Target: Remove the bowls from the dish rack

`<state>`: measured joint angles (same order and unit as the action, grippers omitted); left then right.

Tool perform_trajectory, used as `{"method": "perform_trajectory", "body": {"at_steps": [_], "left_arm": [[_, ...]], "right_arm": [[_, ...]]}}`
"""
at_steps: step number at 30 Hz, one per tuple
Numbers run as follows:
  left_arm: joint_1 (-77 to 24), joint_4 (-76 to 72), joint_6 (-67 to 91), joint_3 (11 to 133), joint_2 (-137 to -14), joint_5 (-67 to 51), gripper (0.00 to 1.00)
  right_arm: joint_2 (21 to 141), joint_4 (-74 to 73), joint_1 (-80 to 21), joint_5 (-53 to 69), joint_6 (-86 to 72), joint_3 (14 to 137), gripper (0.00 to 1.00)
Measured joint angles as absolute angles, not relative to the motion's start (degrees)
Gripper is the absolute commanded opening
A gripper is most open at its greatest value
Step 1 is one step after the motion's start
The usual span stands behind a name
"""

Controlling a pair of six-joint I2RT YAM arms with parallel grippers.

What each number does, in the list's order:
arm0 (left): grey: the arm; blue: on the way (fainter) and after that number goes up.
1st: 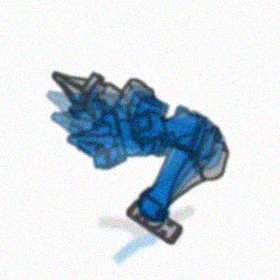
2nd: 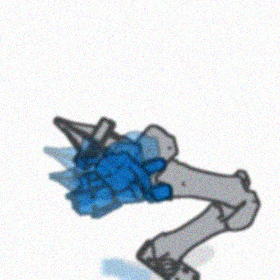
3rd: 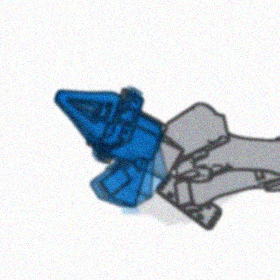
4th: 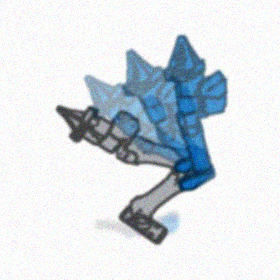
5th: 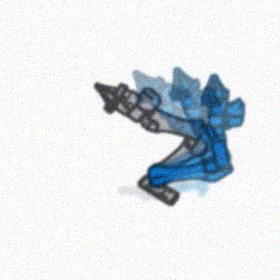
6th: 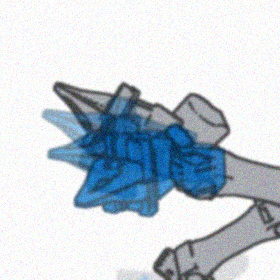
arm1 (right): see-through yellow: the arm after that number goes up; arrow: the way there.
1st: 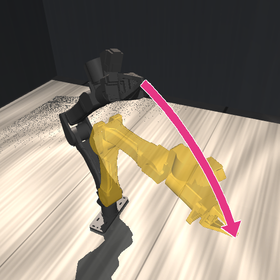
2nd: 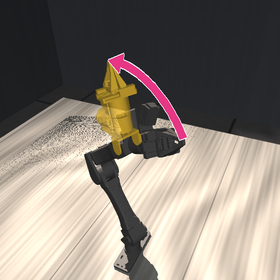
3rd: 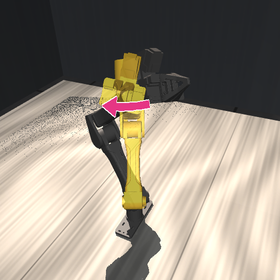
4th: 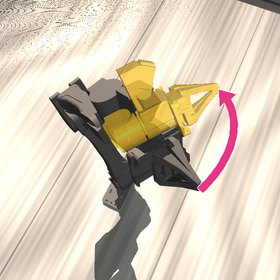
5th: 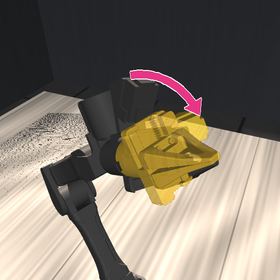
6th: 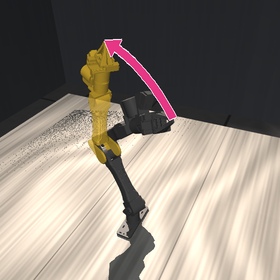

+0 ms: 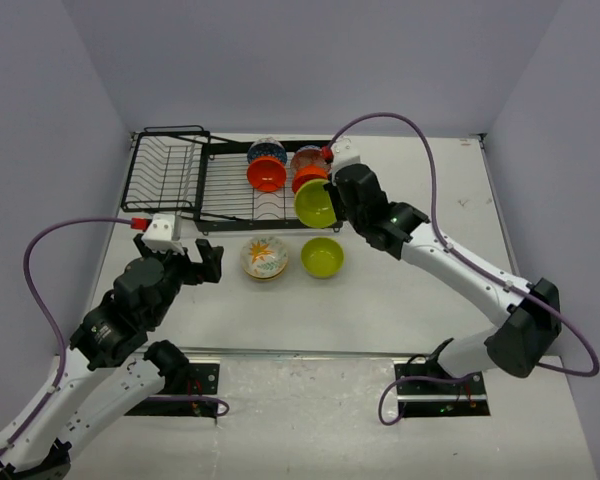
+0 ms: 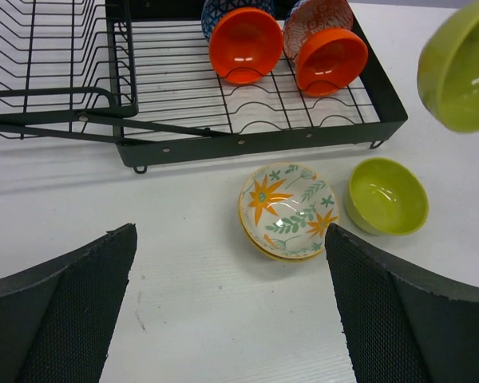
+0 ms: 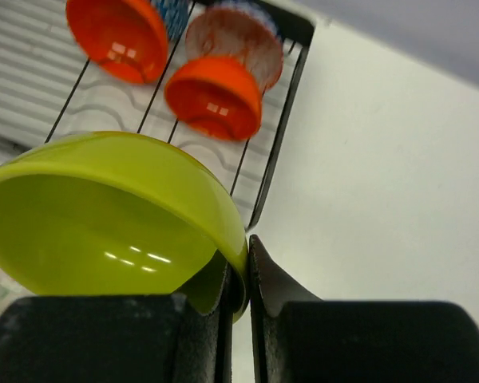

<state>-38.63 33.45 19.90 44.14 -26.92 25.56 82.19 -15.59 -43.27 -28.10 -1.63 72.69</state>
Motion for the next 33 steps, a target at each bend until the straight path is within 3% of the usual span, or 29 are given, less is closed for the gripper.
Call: {"method": "perform_trajectory", "body": {"at_steps": [10, 26, 33], "left_arm": [[-38.6, 33.5, 19.9, 44.1, -26.7, 25.6, 1.00], [-38.6, 33.5, 19.9, 44.1, -25.5, 25.8, 1.00], [-38.6, 33.5, 19.9, 44.1, -25.5, 25.8, 1.00]], "right_arm": [[85.0, -48.9, -37.7, -4.0, -13.1, 77.4, 0.00], [107.8, -58.8, -31.8, 3.2, -9.9, 92.8, 0.00], [111.6, -58.5, -30.6, 4.9, -8.5, 92.5, 0.04]]}}
